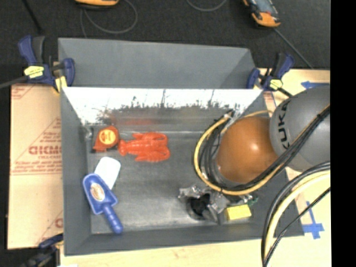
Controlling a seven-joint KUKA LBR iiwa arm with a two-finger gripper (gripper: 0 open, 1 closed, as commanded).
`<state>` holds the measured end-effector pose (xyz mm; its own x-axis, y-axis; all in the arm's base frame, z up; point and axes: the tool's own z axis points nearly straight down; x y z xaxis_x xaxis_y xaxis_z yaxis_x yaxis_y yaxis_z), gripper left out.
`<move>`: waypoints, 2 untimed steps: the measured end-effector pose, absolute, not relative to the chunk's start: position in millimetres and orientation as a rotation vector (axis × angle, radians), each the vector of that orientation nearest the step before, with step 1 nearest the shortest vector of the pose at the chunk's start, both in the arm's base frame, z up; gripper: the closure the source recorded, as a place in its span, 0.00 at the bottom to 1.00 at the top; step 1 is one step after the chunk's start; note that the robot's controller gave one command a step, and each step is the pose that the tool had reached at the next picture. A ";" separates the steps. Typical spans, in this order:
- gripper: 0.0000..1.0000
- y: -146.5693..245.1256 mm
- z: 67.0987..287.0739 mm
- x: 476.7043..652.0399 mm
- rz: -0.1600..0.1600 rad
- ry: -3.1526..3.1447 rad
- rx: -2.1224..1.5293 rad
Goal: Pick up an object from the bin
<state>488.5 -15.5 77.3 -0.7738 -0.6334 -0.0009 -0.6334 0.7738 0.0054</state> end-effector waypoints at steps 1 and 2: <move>1.00 -15.6 77.3 488.5 -0.008 -2.958 1.056; 1.00 -15.2 79.3 488.4 -0.008 -2.959 1.057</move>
Offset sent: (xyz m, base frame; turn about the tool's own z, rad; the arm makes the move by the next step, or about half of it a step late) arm 0.0000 0.0000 0.0178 0.0000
